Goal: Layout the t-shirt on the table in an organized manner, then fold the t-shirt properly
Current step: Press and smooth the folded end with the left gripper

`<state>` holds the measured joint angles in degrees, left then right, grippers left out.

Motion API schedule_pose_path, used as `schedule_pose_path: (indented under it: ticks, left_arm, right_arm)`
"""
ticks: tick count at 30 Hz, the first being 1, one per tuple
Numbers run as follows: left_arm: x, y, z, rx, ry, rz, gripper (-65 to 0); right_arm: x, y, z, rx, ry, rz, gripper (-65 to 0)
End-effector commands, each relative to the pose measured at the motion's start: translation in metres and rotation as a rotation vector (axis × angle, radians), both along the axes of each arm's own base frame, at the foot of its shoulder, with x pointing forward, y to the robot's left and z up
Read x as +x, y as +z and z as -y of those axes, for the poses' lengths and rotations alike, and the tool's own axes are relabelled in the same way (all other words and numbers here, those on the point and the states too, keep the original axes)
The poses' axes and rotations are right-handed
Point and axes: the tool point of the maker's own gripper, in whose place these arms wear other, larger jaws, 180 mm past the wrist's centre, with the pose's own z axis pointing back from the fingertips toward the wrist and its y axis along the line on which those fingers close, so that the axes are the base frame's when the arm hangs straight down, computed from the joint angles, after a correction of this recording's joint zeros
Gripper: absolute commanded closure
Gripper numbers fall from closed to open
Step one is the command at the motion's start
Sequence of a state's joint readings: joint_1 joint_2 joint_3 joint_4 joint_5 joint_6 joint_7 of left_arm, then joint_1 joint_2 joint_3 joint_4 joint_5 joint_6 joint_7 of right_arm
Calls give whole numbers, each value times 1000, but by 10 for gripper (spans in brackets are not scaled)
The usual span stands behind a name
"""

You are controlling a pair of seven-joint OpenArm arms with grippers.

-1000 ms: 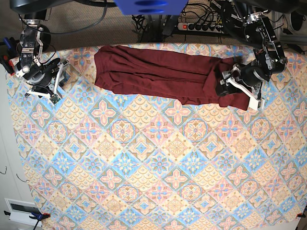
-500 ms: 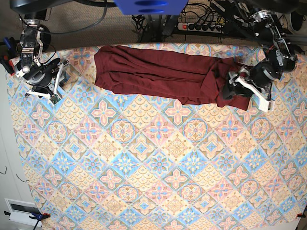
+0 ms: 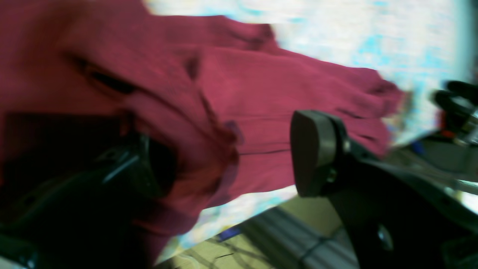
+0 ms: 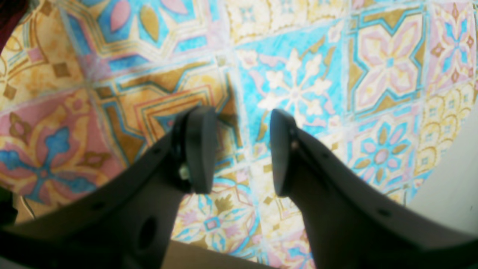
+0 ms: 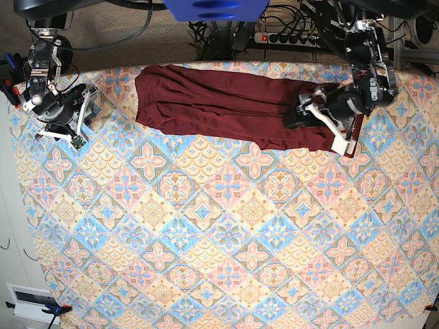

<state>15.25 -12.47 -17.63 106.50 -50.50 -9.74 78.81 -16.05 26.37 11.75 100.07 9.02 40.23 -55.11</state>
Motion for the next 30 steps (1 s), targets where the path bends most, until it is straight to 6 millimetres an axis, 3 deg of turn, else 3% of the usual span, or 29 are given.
schedule_pose_path:
  ticks: [1,6,11,20,22,24,30]
  left_arm:
    - [9,11,4,-14,-1,47,-418]
    - [11,28,33,-109,-35,95,-418]
    - [15,46,35,-124,-46,152,-418]
    - [24,66,-34,-42,59,208,-418]
    - [25,66,-48,-4,77,207,-418]
    - [24,61,-49,14,73,192,-418]
    - [25,31,-16,-65,31,108,-418]
  right_arm:
    - [9,12,5,-15,5,40,-232]
    - [9,13,6,-16,3,41,-232]
    - [9,12,5,-15,5,40,-232]
    - [5,6,-3,-6,28,19,-232]
    - [4,4,-7,-2,41,12,-232]
    - [4,3,-10,-1,47,8,-232]
    - [9,11,-23,15,66,44,-232]
